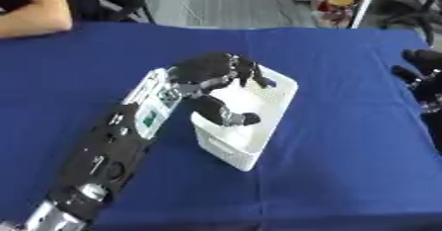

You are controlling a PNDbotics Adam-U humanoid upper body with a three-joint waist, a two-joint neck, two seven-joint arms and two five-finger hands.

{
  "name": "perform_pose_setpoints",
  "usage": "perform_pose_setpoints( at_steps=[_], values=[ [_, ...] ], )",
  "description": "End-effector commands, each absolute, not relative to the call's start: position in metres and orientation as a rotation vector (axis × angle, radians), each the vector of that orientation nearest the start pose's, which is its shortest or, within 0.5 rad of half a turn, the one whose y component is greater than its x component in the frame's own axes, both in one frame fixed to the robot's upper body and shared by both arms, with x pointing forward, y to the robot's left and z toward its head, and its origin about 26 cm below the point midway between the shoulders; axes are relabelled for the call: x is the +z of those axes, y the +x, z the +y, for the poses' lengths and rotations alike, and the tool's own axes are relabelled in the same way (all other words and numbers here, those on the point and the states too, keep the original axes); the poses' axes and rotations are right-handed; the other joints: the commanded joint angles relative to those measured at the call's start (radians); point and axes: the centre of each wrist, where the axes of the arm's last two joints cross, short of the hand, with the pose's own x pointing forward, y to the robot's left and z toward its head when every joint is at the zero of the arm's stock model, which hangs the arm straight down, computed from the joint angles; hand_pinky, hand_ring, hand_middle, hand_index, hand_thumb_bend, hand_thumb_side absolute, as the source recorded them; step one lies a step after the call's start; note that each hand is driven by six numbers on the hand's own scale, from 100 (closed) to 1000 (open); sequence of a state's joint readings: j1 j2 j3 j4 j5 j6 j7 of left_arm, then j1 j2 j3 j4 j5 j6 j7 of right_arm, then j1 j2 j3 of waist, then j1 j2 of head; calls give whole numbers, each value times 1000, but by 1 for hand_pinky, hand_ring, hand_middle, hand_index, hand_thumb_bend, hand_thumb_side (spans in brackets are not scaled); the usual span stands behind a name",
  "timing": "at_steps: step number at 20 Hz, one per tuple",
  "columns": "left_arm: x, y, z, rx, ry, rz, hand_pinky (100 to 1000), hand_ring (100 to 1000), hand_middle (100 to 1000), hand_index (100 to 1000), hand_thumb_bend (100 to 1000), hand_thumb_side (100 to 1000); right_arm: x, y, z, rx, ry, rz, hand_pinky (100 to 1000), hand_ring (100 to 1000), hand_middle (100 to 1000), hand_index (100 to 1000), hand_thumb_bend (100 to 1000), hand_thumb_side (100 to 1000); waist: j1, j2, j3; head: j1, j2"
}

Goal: Pick up objects on the table and place them in the box.

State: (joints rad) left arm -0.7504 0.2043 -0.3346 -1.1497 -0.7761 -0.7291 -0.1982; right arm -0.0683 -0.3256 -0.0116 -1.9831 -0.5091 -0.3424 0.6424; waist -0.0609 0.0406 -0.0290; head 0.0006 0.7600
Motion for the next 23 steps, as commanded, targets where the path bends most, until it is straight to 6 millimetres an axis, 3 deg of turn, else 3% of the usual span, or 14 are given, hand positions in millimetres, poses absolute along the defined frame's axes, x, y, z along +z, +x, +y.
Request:
perform_pose_setpoints(
  at_steps=[1,17,23],
  values=[
    [127,433,144,2153,-309,2623,604,744,816,826,511,849,143,273,-286,738,630,-2323,977,1000,890,1000,100,607,-2,-8,-2,10,-9],
    [126,433,149,2132,-337,2648,612,738,815,824,462,825,143,272,-287,737,628,-2324,977,1000,890,1000,100,608,-3,-7,2,9,-8],
    [136,425,169,2030,-355,2752,592,712,785,814,441,792,143,272,-287,739,621,-2323,977,1000,890,1000,100,615,0,-5,3,1,-9]
  ],
)
